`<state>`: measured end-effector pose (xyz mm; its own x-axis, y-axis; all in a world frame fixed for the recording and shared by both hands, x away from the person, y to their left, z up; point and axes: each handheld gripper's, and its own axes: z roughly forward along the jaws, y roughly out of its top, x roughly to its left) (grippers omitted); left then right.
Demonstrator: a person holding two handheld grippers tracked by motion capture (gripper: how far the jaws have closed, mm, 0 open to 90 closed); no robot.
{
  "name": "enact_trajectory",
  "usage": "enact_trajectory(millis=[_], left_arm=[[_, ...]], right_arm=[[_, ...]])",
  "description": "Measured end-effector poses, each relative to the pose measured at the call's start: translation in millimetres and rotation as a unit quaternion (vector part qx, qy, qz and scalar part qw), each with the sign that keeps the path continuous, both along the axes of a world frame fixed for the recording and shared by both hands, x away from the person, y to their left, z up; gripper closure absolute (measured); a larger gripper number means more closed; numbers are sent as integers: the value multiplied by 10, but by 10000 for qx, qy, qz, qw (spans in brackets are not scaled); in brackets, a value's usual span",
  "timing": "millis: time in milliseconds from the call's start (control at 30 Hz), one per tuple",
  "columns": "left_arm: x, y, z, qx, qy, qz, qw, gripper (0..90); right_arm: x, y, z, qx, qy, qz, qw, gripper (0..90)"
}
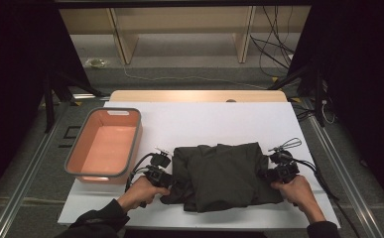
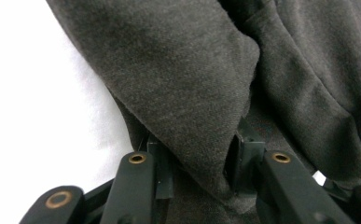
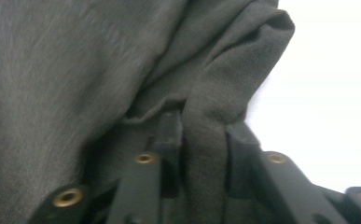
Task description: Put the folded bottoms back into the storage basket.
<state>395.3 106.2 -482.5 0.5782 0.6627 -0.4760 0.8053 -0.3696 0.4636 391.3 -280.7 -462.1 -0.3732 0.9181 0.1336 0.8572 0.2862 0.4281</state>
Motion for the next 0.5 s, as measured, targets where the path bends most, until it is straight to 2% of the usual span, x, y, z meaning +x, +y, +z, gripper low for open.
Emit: enact_trajectory(millis=[33, 100, 233, 300, 367, 500], left_arm=[[2, 0, 2, 11, -1, 1, 10000, 655], [7, 6, 7, 50, -3, -8, 10000, 623], [34, 28, 34, 84, -51, 72, 9999, 536], [52, 43, 50, 148, -95, 149, 9997, 448], [58, 40, 51, 181, -117, 238, 9995, 398], [79, 30, 59, 277, -160, 371, 9988, 290]], right_arm=[[-18, 10, 7, -6, -13, 13, 10000, 791], [-60, 9, 25, 144, 19, 41, 9999, 816], [-100, -5, 42, 209, 46, 113, 9997, 779], [-84, -16, 46, 274, 70, 98, 9996, 610], [-59, -22, 35, 273, 41, 145, 9995, 492], [18, -36, 16, 281, -14, 147, 9995, 341]])
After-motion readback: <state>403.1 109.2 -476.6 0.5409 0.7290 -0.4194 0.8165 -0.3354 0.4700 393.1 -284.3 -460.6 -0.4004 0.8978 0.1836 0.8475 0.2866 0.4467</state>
